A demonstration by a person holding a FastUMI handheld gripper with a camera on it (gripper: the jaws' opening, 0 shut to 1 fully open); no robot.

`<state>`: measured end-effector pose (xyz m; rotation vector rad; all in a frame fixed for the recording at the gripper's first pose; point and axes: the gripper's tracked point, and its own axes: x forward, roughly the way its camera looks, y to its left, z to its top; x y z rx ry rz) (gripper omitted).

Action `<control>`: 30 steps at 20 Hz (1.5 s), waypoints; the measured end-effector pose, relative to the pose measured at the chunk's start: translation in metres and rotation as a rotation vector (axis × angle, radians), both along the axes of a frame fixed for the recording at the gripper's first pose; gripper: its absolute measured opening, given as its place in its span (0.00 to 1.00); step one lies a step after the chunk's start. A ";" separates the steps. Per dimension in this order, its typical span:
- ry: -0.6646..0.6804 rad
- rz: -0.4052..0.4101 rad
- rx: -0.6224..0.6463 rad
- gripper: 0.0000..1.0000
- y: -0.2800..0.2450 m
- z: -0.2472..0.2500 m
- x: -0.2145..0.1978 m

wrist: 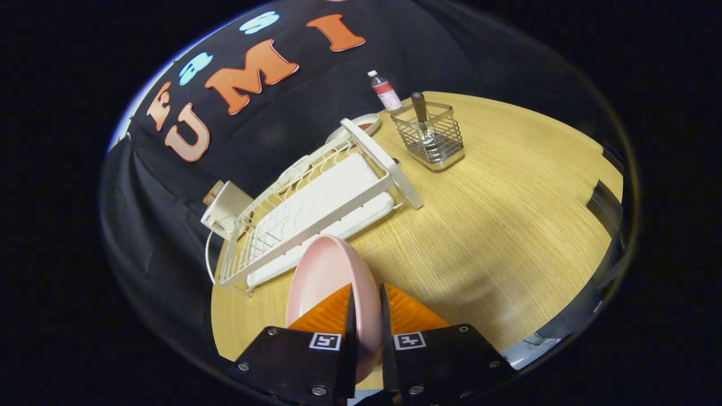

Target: Take the plate from the dish rack, then take the spoon from the basket and place it into the plate.

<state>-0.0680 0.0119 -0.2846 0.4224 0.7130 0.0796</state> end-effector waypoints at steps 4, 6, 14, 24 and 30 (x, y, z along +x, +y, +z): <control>0.014 0.018 -0.053 0.28 -0.001 -0.009 0.005; 0.012 0.032 -0.065 0.32 0.002 -0.008 0.004; 0.034 0.028 -0.148 0.49 -0.006 -0.020 0.008; -0.221 0.019 -0.402 0.93 -0.089 0.076 0.056; -0.365 -0.031 -0.485 0.98 -0.124 0.123 0.091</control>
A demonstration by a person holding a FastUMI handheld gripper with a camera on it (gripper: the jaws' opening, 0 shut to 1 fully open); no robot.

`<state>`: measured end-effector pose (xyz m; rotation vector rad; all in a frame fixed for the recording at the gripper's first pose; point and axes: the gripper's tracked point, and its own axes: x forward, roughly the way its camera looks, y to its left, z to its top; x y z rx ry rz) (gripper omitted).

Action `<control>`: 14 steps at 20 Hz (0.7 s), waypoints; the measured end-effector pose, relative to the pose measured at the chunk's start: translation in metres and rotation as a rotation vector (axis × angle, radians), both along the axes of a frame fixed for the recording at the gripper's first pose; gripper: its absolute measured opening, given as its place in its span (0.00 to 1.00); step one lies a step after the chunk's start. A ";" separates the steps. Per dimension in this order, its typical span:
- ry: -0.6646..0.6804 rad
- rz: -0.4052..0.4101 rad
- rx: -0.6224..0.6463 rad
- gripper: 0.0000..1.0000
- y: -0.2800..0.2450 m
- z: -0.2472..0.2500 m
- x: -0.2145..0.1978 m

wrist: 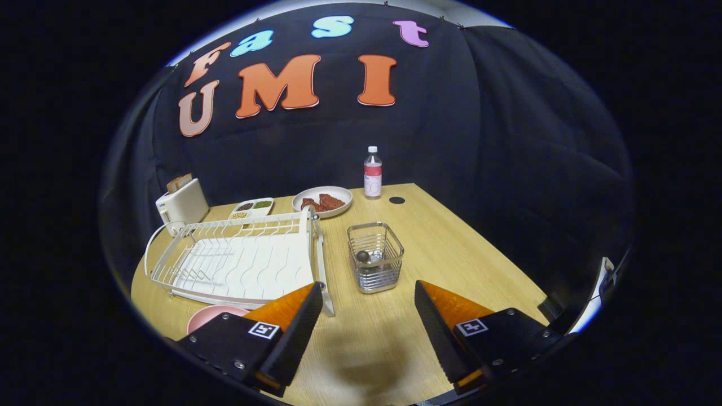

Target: Take the plate from the dish rack, then take the spoon from the basket and place it into the plate.

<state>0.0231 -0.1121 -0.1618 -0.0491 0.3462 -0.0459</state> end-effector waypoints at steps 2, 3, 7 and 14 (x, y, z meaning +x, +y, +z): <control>-0.026 0.008 -0.002 0.97 0.000 0.004 0.010; -0.036 0.011 -0.009 0.97 -0.001 0.003 0.015; -0.075 0.026 -0.025 0.98 0.005 0.003 0.036; -0.040 0.013 -0.021 0.60 0.006 -0.013 0.070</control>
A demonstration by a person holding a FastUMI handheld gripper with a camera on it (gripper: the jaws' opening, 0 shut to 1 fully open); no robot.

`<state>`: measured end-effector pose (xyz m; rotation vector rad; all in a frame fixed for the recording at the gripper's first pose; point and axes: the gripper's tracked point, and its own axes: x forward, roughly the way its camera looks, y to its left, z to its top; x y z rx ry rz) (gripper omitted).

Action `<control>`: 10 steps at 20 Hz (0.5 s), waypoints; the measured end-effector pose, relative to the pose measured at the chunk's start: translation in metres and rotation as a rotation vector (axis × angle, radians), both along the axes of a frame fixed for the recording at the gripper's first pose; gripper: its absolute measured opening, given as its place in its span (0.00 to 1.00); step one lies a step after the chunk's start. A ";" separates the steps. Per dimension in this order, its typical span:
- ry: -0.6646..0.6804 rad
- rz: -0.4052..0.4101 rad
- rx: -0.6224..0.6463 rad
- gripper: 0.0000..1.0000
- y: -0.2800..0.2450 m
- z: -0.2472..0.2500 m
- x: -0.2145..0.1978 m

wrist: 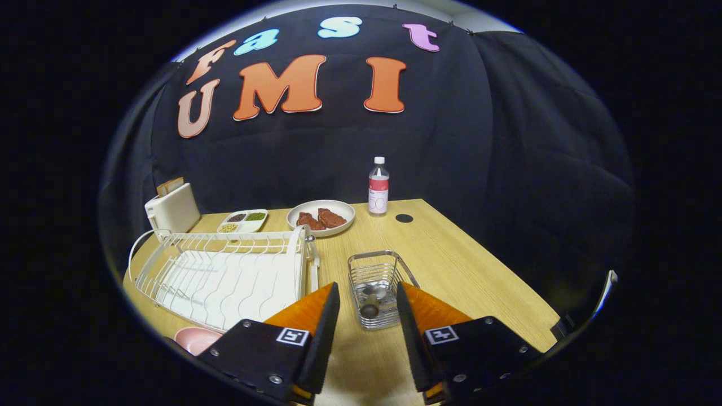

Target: Take the plate from the dish rack, then take the spoon from the basket and place it into the plate.

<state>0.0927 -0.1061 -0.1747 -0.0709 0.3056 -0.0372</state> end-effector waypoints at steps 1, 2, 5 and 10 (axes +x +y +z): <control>0.009 -0.003 0.003 0.54 0.003 -0.006 0.005; 0.013 -0.006 0.004 0.44 0.002 -0.009 0.008; 0.021 -0.015 -0.001 0.26 -0.003 -0.012 0.014; 0.004 -0.024 -0.002 0.07 -0.007 -0.001 0.012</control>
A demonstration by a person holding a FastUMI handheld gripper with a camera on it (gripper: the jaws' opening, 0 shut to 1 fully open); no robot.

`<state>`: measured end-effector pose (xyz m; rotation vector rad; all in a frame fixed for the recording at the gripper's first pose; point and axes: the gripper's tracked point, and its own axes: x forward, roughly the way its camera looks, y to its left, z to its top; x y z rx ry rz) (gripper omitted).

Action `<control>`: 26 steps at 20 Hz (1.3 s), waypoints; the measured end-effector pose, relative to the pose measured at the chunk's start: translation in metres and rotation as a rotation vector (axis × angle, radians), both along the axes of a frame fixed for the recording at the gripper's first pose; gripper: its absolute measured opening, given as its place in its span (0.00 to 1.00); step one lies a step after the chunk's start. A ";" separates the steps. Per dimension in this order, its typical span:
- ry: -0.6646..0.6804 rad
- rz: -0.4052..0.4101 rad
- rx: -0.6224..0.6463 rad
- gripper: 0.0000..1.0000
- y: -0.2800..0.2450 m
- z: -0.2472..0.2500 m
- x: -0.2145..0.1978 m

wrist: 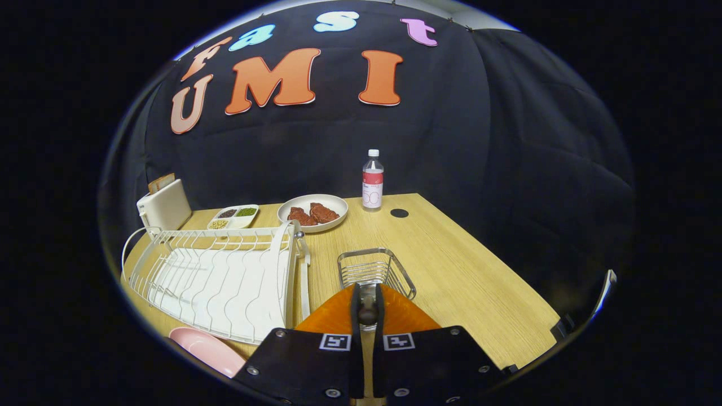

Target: Take the plate from the dish rack, then take the spoon from the basket and place it into the plate.

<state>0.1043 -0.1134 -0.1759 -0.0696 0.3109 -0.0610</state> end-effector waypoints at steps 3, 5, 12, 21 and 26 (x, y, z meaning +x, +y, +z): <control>-0.024 0.004 -0.010 0.06 -0.003 0.015 -0.009; -0.045 0.002 -0.019 0.06 -0.005 0.029 -0.016; -0.118 0.023 -0.017 0.06 -0.002 0.075 -0.049; -0.117 0.153 0.003 0.06 0.041 0.084 -0.116; -0.088 0.261 0.006 0.06 0.077 0.064 -0.147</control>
